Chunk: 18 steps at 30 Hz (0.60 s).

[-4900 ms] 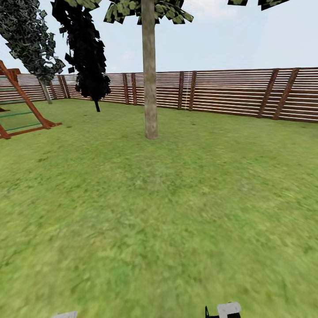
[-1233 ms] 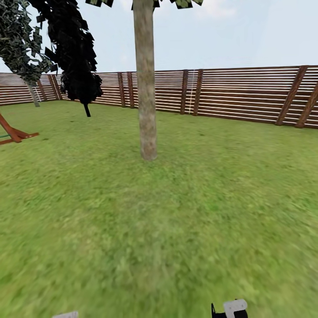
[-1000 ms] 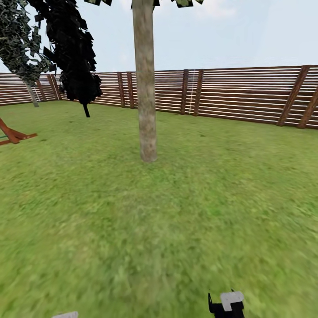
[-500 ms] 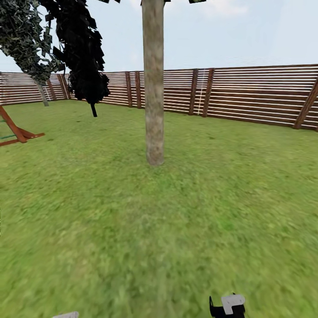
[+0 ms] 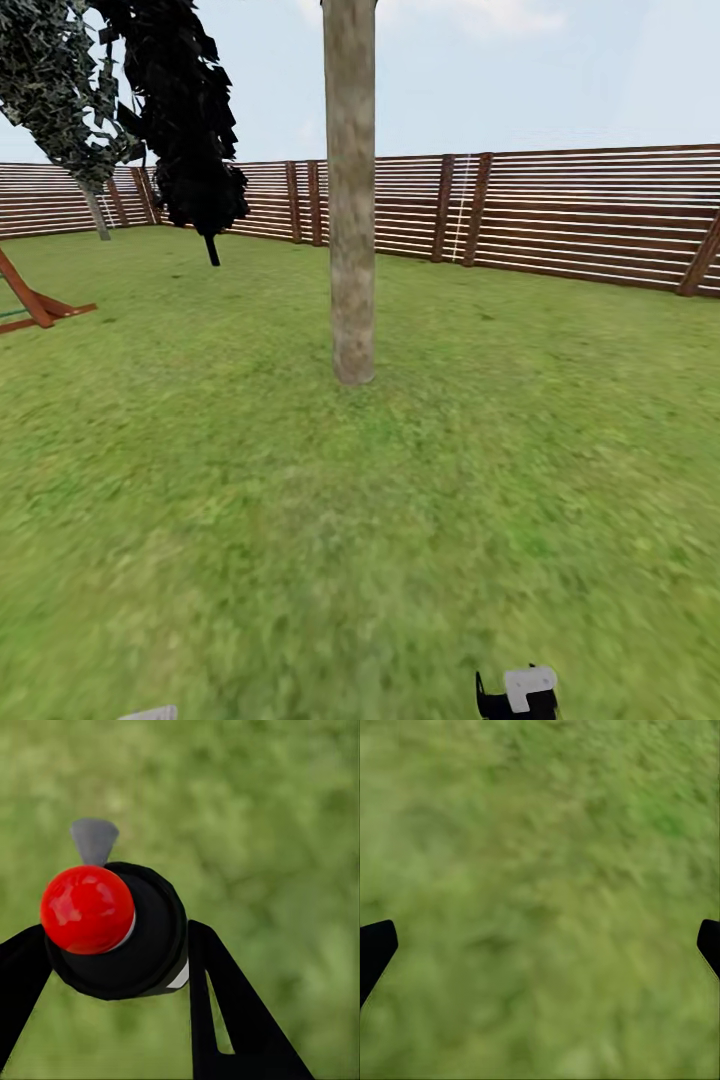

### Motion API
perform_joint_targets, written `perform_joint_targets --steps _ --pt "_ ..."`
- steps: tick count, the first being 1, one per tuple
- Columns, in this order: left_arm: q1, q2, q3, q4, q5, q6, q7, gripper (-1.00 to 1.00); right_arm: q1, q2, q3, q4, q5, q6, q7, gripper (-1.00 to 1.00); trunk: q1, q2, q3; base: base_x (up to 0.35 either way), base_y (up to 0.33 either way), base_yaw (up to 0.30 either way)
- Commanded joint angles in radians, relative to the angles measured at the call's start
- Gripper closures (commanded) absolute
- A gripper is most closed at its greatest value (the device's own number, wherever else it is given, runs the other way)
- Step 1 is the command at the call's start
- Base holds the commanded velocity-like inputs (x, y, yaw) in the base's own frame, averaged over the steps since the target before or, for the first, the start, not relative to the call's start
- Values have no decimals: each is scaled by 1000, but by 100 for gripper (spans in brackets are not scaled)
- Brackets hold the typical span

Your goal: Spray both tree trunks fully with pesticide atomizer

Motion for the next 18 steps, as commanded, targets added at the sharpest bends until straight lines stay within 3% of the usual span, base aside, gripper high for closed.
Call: perform_joint_targets --steps 1,18 --pt "0 0 0 0 0 0 0 100 0 0 0 0 0 0 0 -100 0 0 0 337 0 0" --pt "0 0 0 0 0 0 0 100 0 -2 0 0 0 0 0 -100 0 0 0 337 0 0"
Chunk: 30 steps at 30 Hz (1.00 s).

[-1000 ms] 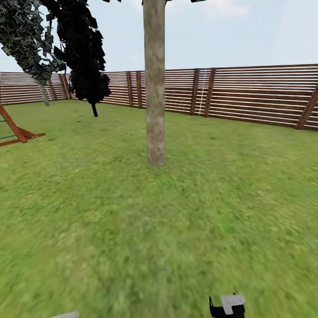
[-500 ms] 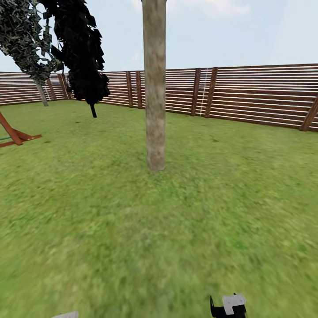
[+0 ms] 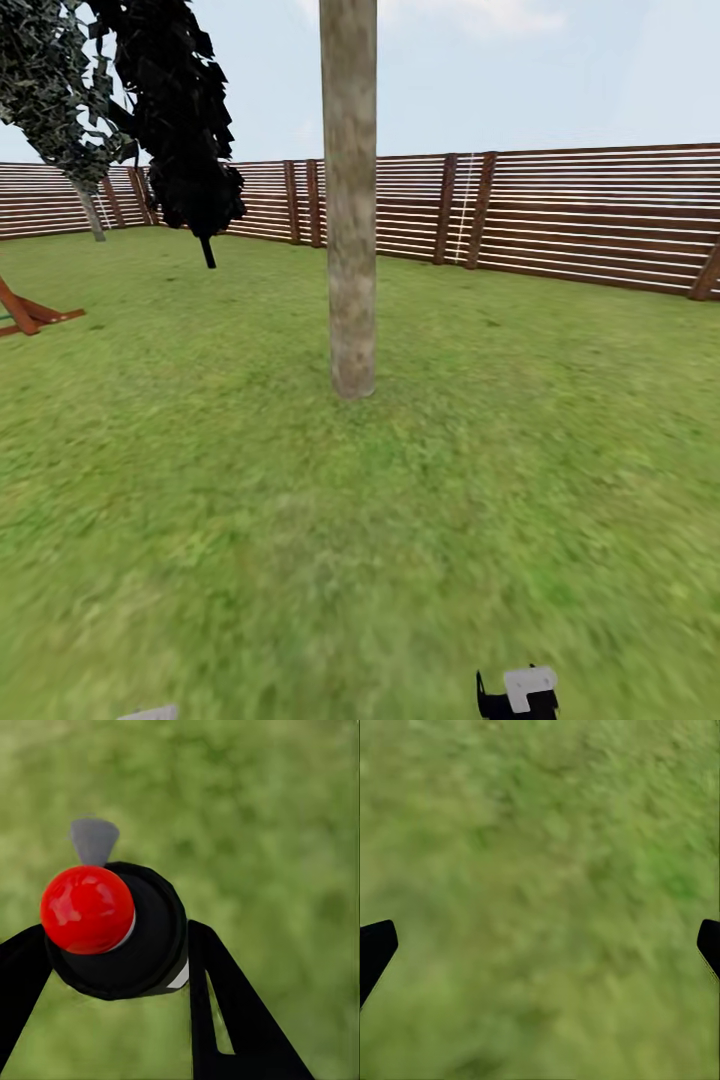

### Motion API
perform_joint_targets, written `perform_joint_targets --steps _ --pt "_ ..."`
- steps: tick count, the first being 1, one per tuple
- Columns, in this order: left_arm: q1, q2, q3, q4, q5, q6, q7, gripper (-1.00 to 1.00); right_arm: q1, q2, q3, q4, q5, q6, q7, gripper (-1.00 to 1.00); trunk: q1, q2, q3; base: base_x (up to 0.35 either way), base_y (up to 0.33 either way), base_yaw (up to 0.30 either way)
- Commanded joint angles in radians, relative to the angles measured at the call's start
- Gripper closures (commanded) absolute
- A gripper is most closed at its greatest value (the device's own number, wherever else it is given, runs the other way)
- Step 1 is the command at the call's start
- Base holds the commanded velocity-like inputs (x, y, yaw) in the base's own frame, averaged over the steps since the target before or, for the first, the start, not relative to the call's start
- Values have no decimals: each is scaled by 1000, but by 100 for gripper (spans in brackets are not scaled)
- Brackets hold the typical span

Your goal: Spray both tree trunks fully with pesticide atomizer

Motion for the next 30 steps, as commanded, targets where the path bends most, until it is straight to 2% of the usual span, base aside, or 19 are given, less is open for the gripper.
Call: perform_joint_targets --steps 1,30 --pt "0 0 0 0 0 0 0 100 0 0 0 0 0 0 0 -100 0 0 0 337 0 0" --pt "0 0 0 0 0 2 0 100 0 2 1 0 0 0 0 -100 0 0 0 337 0 0"
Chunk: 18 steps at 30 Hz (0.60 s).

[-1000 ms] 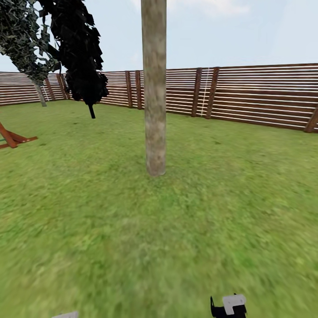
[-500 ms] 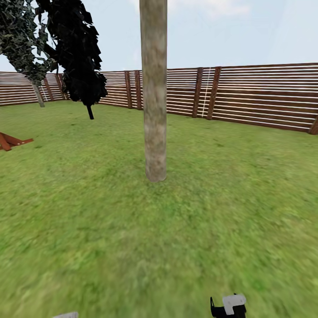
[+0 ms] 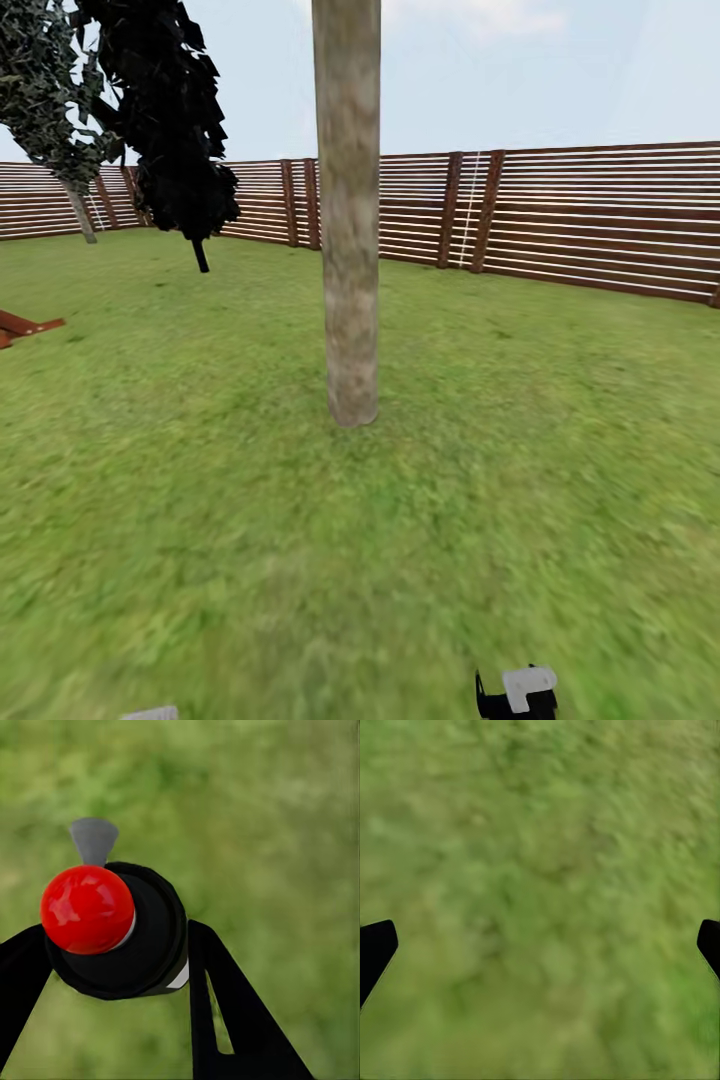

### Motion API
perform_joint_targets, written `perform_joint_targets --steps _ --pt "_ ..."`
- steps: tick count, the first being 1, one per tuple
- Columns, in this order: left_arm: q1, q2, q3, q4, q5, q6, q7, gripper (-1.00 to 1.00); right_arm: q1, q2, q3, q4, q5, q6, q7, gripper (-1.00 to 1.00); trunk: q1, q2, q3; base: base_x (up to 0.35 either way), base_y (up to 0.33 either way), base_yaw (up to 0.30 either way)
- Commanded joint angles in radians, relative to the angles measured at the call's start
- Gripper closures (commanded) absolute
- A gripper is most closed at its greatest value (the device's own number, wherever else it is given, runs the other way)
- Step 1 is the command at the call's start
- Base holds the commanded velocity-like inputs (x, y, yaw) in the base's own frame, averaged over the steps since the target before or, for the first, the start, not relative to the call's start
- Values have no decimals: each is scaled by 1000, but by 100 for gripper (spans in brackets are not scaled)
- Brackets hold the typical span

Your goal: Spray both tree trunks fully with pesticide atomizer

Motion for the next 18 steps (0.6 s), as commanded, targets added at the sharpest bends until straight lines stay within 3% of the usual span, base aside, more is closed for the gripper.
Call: perform_joint_targets --steps 1,18 --pt "0 0 1 0 0 0 0 100 0 0 0 0 0 0 0 -100 0 0 0 337 0 0" --pt "0 0 0 0 0 -1 0 100 0 5 0 -1 0 0 0 -100 0 0 0 337 0 0"
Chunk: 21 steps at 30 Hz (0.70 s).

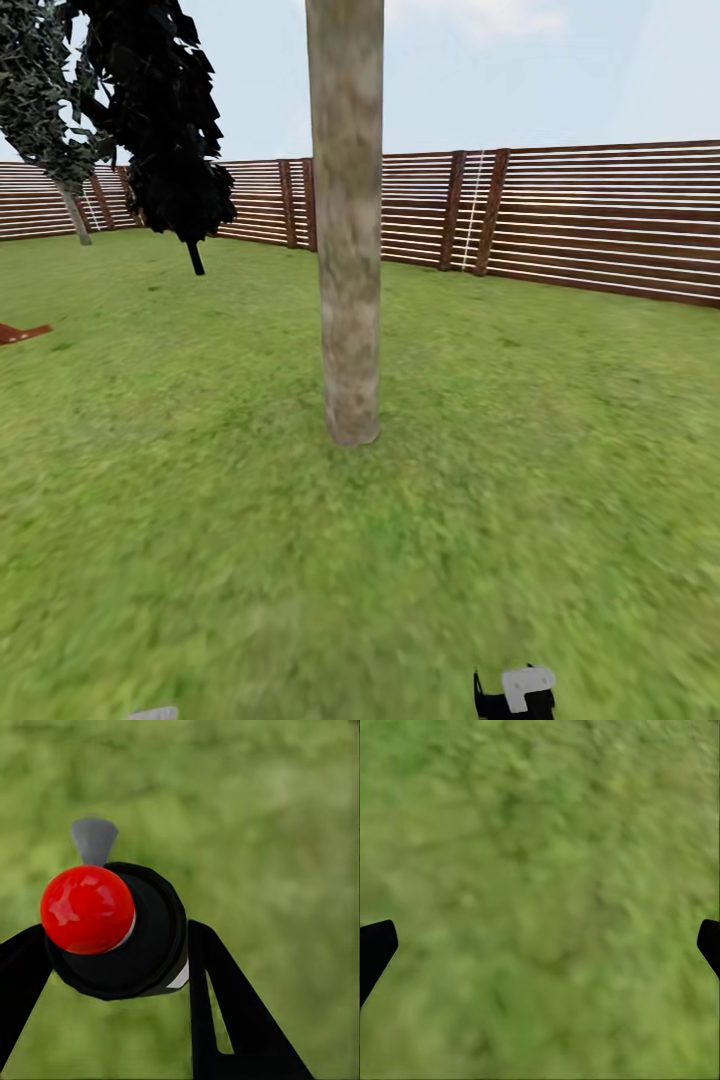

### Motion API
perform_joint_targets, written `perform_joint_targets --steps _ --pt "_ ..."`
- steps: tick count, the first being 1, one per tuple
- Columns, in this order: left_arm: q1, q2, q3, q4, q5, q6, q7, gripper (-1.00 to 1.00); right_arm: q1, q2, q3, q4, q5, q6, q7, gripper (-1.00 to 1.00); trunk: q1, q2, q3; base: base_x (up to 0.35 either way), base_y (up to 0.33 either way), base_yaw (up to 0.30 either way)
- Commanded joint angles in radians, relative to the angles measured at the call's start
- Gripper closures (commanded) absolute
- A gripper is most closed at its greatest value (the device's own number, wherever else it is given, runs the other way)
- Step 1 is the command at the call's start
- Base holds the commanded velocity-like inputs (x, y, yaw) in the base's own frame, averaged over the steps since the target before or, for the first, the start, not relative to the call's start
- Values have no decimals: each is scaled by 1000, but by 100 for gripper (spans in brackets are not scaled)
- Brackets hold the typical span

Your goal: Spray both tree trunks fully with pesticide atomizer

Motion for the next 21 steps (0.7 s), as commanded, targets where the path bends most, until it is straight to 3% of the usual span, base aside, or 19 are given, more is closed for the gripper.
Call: perform_joint_targets --steps 1,9,15,21 --pt "0 0 1 0 0 0 0 100 0 1 0 0 0 0 0 -100 0 0 0 337 0 0" --pt "0 1 1 -1 1 1 0 100 0 3 0 0 0 -1 1 -100 0 0 0 337 0 -10" --pt "1 9 5 -1 3 -1 1 100 0 0 -1 -1 0 0 0 -100 0 0 0 337 0 -154" --pt "27 12 2 -14 1 -1 0 100 0 2 -5 -14 1 4 -4 -100 0 0 0 337 0 -5"
